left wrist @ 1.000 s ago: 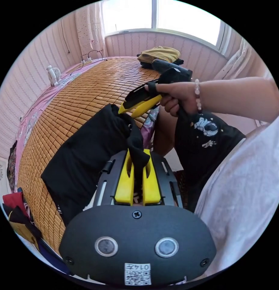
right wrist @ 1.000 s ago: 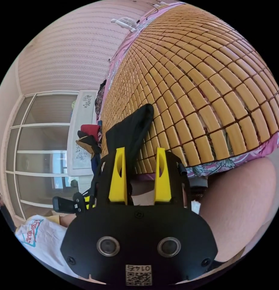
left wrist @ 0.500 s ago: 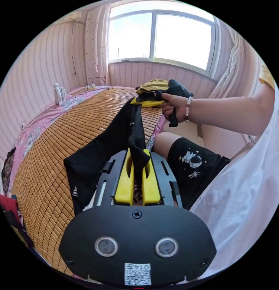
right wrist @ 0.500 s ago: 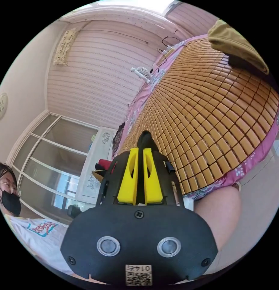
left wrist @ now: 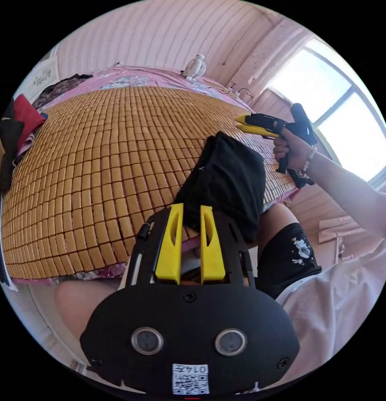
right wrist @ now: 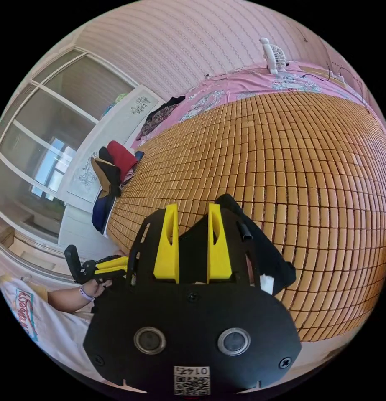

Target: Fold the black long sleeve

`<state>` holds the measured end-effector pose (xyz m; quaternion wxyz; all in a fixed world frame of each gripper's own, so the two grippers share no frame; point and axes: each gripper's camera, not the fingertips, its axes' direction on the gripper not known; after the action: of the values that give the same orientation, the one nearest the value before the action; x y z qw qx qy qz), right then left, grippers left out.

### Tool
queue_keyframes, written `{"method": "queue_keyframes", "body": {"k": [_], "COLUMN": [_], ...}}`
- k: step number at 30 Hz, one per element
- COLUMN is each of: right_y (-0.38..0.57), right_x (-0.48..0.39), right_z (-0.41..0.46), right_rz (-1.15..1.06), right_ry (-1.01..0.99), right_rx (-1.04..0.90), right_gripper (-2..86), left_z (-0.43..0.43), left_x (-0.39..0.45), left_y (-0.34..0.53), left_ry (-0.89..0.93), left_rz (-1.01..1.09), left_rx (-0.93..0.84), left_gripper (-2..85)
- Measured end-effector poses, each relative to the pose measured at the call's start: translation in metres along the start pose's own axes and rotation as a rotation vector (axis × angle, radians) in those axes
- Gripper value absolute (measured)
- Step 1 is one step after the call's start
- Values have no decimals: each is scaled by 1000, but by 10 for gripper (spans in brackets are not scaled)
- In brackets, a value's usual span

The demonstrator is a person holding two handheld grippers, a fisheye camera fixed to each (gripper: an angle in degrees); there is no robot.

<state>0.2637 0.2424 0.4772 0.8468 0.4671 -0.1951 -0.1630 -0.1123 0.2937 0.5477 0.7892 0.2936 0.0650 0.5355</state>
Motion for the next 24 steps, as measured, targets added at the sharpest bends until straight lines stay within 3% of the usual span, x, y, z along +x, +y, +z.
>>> {"method": "queue_keyframes", "body": {"k": [9, 16, 21, 24], "right_y": [-15, 6, 27, 50], "right_x": [-15, -49, -56, -48], "right_z": [81, 125, 108, 61], "right_rz": [-149, -345, -322, -196], "right_ry": [339, 505, 405, 218], "right_rx": [-227, -337, -284, -116], "right_gripper": [156, 77, 46, 42], "left_z": [14, 33, 18, -12], "left_x": [9, 25, 36, 51], "left_y": [-25, -28, -22, -14], "left_ry": [36, -55, -66, -62], "left_rz": [-1, 51, 115, 198], "left_rx": [-36, -109, -147, -113], "left_gripper": [130, 73, 32, 23]}}
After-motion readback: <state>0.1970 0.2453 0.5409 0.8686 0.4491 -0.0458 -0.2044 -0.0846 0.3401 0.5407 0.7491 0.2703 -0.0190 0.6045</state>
